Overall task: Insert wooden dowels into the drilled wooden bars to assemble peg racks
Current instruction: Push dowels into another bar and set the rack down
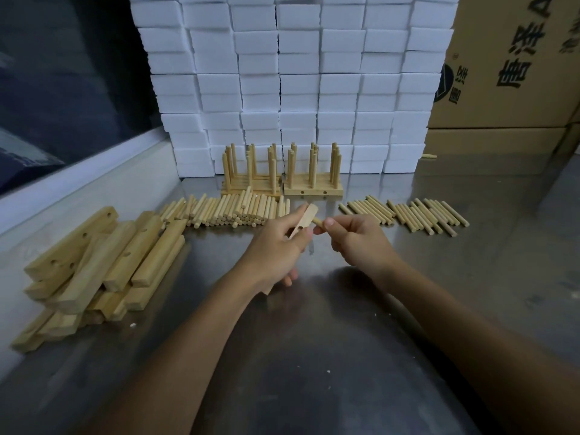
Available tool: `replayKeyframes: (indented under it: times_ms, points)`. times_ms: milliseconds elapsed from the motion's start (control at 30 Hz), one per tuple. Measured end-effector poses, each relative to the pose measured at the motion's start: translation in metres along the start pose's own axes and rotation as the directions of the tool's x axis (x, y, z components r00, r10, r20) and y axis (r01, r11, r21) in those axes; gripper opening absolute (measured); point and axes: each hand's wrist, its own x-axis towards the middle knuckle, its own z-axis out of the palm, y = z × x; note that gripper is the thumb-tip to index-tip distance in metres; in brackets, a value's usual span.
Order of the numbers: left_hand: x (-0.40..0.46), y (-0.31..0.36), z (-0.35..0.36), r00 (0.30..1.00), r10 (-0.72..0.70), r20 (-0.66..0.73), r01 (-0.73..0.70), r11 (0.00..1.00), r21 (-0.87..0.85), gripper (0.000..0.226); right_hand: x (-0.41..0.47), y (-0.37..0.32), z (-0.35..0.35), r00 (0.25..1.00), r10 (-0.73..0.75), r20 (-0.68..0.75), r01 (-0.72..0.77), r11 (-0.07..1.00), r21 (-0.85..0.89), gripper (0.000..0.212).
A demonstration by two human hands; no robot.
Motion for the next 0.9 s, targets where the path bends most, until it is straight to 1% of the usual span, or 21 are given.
replayKeyframes:
  times_ms: [67, 133, 200, 267, 300, 333, 400, 500, 533, 600, 667, 733, 833, 900]
  points:
    - [0.001, -0.001, -0.001, 0.999, -0.04, 0.034, 0.042, 0.997, -0.068, 0.053, 0.0, 0.003, -0.001, 0.998, -0.045, -0.032, 0.044, 0.999, -0.03, 0.027]
    - [0.002, -0.003, -0.004, 0.997, -0.071, -0.031, 0.065, 0.986, -0.152, 0.051, 0.001, 0.005, -0.001, 0.991, -0.1, -0.084, 0.089, 0.988, -0.124, 0.029]
    - [0.003, -0.007, -0.008, 0.98, -0.152, -0.129, 0.112, 0.954, -0.278, 0.045, 0.002, 0.008, -0.004, 0.973, -0.171, -0.158, 0.124, 0.956, -0.267, 0.036]
    - [0.005, -0.011, -0.014, 0.942, -0.273, -0.196, 0.17, 0.89, -0.424, 0.039, 0.004, 0.013, -0.011, 0.949, -0.246, -0.199, 0.131, 0.878, -0.461, 0.036]
    - [0.006, -0.013, -0.016, 0.92, -0.328, -0.216, 0.184, 0.846, -0.5, 0.035, 0.007, 0.016, -0.016, 0.943, -0.272, -0.194, 0.112, 0.806, -0.582, 0.033]
    - [0.006, -0.015, -0.018, 0.901, -0.368, -0.23, 0.183, 0.802, -0.568, 0.032, 0.01, 0.018, -0.019, 0.949, -0.266, -0.172, 0.077, 0.721, -0.689, 0.035]
    - [0.008, -0.018, -0.02, 0.88, -0.402, -0.251, 0.155, 0.745, -0.648, 0.026, 0.015, 0.02, -0.023, 0.982, -0.152, -0.109, 0.0, 0.582, -0.813, 0.049]
    - [0.008, -0.018, -0.021, 0.867, -0.416, -0.273, 0.115, 0.702, -0.703, 0.017, 0.019, 0.024, -0.022, 0.998, 0.064, -0.028, -0.053, 0.43, -0.901, 0.062]
    - [0.008, -0.019, -0.022, 0.863, -0.424, -0.274, 0.11, 0.687, -0.718, 0.015, 0.02, 0.024, -0.021, 0.994, 0.103, -0.017, -0.055, 0.381, -0.923, 0.064]
    - [0.008, -0.019, -0.022, 0.856, -0.445, -0.263, 0.114, 0.66, -0.743, 0.013, 0.021, 0.023, -0.021, 0.994, 0.105, -0.016, -0.049, 0.318, -0.947, 0.064]
    - [0.008, -0.018, -0.022, 0.855, -0.462, -0.235, 0.128, 0.627, -0.768, 0.015, 0.02, 0.021, -0.019, 0.997, 0.062, -0.038, -0.056, 0.314, -0.948, 0.059]
    - [0.007, -0.016, -0.022, 0.849, -0.486, -0.204, 0.144, 0.586, -0.797, 0.018, 0.017, 0.018, -0.019, 0.996, 0.006, -0.091, -0.087, 0.348, -0.933, 0.05]
    - [0.006, -0.014, -0.023, 0.846, -0.504, -0.176, 0.144, 0.533, -0.834, 0.019, 0.016, 0.018, -0.021, 0.983, -0.066, -0.173, -0.125, 0.452, -0.883, 0.033]
    - [0.006, -0.013, -0.023, 0.847, -0.505, -0.168, 0.139, 0.515, -0.846, 0.024, 0.017, 0.019, -0.021, 0.973, -0.069, -0.219, -0.143, 0.56, -0.816, 0.022]
